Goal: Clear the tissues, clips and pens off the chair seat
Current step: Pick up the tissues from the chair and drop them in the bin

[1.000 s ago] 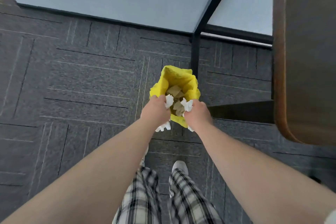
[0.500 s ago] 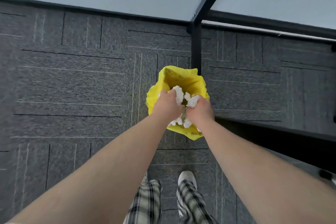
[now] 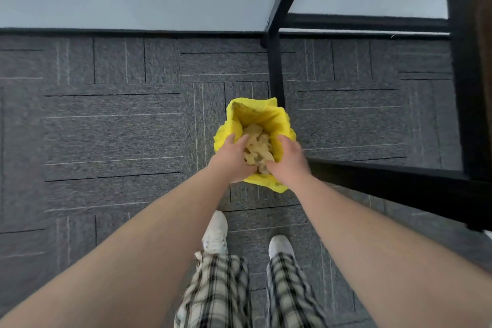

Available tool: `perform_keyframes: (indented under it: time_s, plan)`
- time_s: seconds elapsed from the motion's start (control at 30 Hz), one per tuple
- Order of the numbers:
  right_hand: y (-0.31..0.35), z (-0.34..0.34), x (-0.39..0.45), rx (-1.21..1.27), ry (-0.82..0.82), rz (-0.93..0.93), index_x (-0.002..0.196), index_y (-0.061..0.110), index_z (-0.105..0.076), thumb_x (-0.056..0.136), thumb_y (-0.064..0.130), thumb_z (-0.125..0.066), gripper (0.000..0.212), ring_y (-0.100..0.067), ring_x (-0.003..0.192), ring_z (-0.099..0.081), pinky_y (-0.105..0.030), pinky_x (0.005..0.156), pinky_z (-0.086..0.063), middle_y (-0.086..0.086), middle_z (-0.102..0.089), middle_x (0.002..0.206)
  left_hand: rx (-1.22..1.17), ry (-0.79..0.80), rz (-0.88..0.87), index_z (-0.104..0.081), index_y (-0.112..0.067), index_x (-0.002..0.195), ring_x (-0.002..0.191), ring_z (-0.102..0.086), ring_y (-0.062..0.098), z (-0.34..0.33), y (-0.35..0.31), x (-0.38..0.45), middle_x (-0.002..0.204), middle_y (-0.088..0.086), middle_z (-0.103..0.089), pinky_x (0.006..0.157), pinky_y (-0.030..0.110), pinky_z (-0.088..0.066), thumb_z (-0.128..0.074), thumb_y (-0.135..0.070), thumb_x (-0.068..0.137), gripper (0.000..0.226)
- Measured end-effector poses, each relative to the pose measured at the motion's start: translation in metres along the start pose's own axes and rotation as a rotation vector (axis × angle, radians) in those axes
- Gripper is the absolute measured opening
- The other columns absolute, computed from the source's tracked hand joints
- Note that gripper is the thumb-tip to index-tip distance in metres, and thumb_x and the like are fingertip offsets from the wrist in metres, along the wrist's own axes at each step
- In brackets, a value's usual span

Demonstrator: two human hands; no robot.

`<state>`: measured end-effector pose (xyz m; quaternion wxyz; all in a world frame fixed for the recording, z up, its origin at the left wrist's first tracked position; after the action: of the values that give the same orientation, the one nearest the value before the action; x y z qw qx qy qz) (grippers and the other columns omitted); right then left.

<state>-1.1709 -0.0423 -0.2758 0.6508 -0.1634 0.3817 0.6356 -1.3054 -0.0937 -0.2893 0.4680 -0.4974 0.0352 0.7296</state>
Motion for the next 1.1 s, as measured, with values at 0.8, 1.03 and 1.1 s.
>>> perform_keyframes:
  time_s: [0.8, 1.03, 1.1]
  plan:
    - [-0.111, 0.087, -0.217, 0.097, -0.009, 0.093, 0.144, 0.022, -0.03, 0.09, 0.038, -0.057, 0.063, -0.033, 0.128, -0.047, -0.045, 0.102, -0.043, -0.012, -0.031, 0.149, 0.719, 0.161, -0.162, -0.01, -0.031, 0.15, 0.143, -0.021, 0.035, -0.012, -0.147, -0.212, 0.159, 0.005, -0.015, 0.111, 0.05, -0.033, -0.052, -0.048, 0.088, 0.077]
    - [-0.256, 0.109, -0.303, 0.188, -0.069, 0.006, 0.149, 0.028, -0.021, 0.091, 0.041, -0.055, 0.068, -0.033, 0.134, -0.04, -0.048, 0.105, -0.041, -0.01, -0.017, 0.157, 0.884, 0.218, -0.285, 0.001, -0.026, 0.151, 0.144, -0.019, 0.037, -0.115, -0.249, -0.285, 0.16, 0.011, -0.011, 0.115, 0.044, -0.023, -0.05, -0.051, 0.09, 0.083]
    - [-0.307, 0.119, -0.329, 0.191, -0.097, -0.061, 0.149, 0.03, -0.019, 0.091, 0.042, -0.054, 0.069, -0.033, 0.135, -0.039, -0.048, 0.106, -0.04, -0.009, -0.015, 0.158, 0.937, 0.213, -0.34, 0.001, -0.025, 0.152, 0.144, -0.019, 0.035, -0.143, -0.29, -0.303, 0.16, 0.01, -0.009, 0.115, 0.042, -0.023, -0.05, -0.051, 0.09, 0.084]
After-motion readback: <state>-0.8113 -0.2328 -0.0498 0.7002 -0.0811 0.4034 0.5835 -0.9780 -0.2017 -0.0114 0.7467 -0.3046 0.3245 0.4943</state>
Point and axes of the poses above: each hand's wrist, its own x-axis towards the middle knuckle, its own z-axis out of the back of the hand, y = z × x, the point moved 8 cm from there along x, towards the middle knuckle
